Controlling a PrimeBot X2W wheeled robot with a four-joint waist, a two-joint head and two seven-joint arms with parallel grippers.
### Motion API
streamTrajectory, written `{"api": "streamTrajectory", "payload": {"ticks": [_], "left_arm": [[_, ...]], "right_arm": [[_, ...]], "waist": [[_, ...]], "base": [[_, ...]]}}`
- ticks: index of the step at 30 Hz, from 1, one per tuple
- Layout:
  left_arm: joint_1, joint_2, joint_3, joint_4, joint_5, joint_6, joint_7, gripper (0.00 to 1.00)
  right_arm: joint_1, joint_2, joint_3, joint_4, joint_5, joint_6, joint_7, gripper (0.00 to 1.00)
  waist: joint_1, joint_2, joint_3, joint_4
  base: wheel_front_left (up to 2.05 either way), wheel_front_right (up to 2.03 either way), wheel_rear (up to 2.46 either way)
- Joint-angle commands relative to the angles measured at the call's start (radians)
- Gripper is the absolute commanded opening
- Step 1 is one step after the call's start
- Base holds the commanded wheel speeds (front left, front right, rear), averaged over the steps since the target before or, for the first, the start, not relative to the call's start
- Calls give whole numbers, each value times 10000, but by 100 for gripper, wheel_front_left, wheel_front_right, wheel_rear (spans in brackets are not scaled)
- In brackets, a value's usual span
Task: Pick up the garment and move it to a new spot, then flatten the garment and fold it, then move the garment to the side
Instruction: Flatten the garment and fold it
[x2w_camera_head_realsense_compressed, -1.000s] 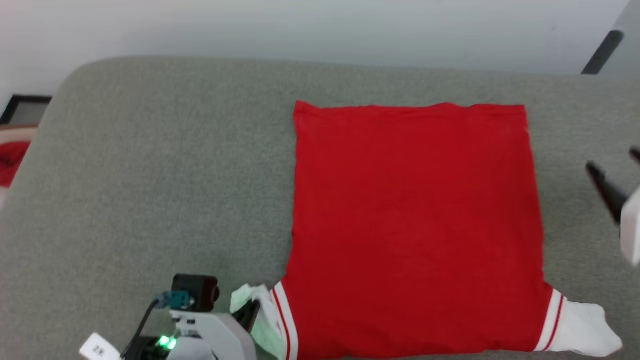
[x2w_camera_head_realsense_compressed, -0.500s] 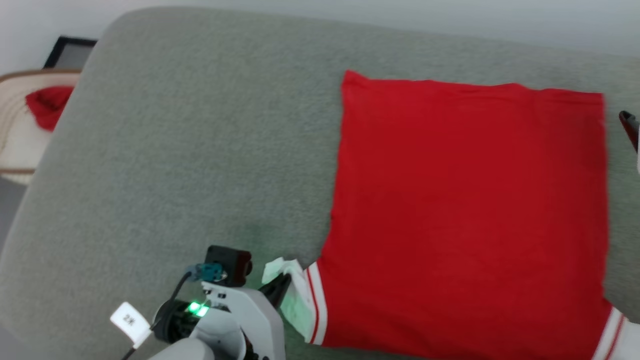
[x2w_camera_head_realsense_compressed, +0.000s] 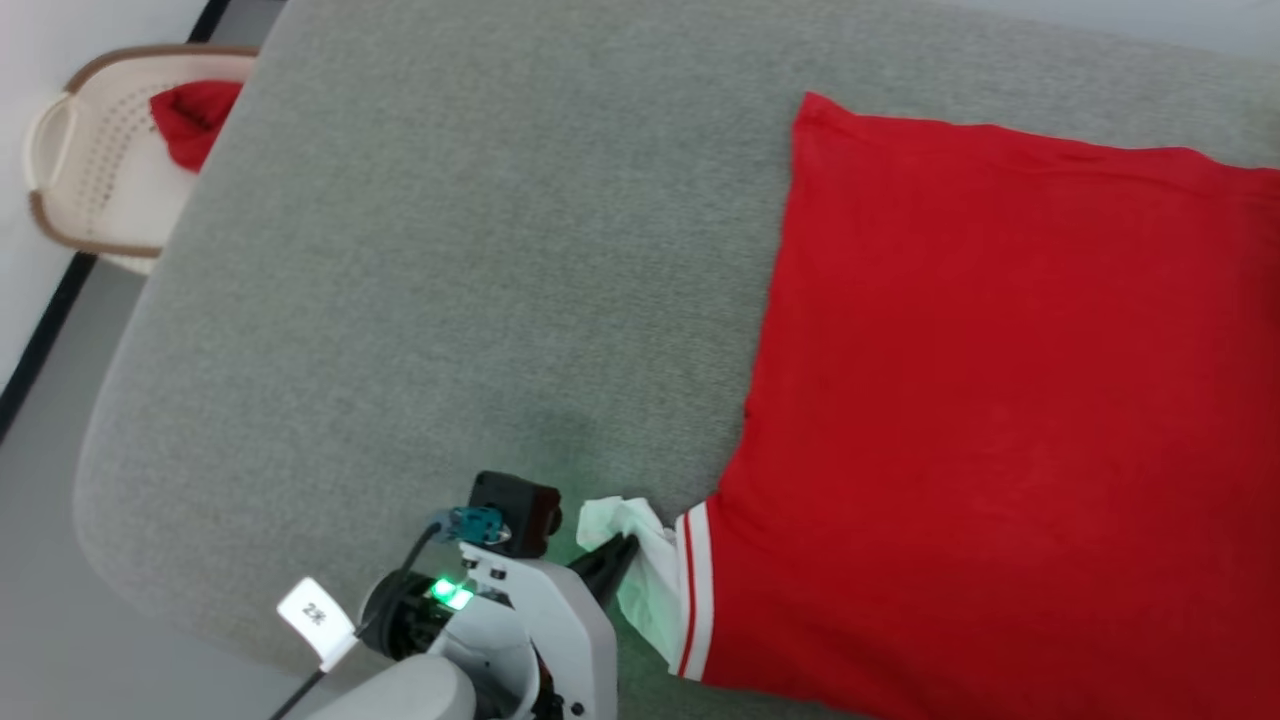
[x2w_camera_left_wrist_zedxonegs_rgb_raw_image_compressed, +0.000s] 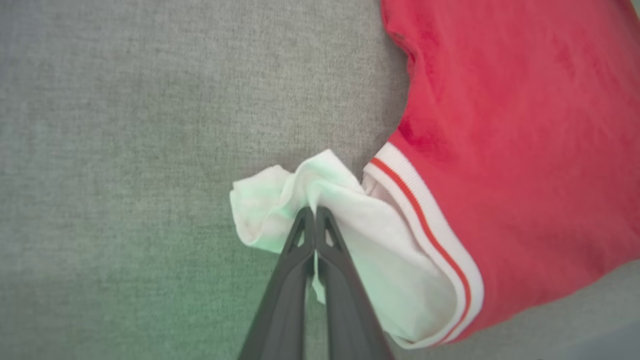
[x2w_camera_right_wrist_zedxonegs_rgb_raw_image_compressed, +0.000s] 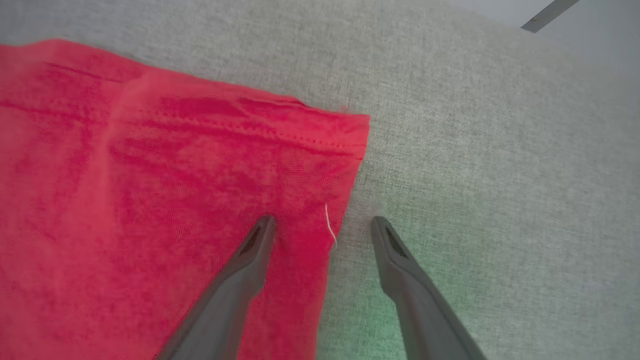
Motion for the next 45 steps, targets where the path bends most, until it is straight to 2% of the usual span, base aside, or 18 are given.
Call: {"api": "streamTrajectory", "payload": {"ticks": [1,2,3,4,9,13,21,26,34,39,45], "left_arm": [[-113,-71,-46,78,63,-79,17,0],[-130,-102,-56,107,49,-99,10,0],[-142,-144,-66,132,23,-132,10,0],[-147,-167,-74,157,7,-146,4,0],[-136,-237,-69,306,-39,-172,-48,0],[-69,-190,-15,391,-84,-130,-83,0],[272,43,142,481,-177,72,-242,0],[510,225,210,462,-243,187,-306,0],[848,445,284,376,-368,394,-329,0],[1022,537,308,316,-430,510,-334,0],[1197,621,276,248,-469,610,-306,0]], "right_arm": [[163,95,78,429,-138,-5,202,100],[156,103,76,630,-165,-4,300,100],[132,89,44,843,-220,-4,410,39],[118,76,23,1035,-277,-5,505,0],[-242,-38,-299,1644,-516,-11,428,0],[-435,211,-432,1744,-551,-10,386,0],[-443,676,366,1036,9,-8,509,0],[397,501,1526,-326,1056,-8,624,0],[2540,-715,2868,-3355,3023,-8,824,0],[4125,-1329,2882,-4991,3745,-8,931,0],[6019,-1595,2167,-6435,4060,-8,1047,0]], "waist": [[0,0,96,240],[0,0,95,265],[0,0,90,289],[0,0,86,300],[0,0,45,233],[0,0,-69,74],[0,0,-621,-627],[0,0,-1087,-1182],[0,0,-1798,-1914],[0,0,-2169,-2275],[0,0,-2513,-2587]], "base": [[0,0,0],[0,0,0],[0,0,0],[0,0,0],[0,0,0],[0,0,0],[0,0,0],[0,0,0],[0,0,0],[0,0,0],[0,0,0]]}}
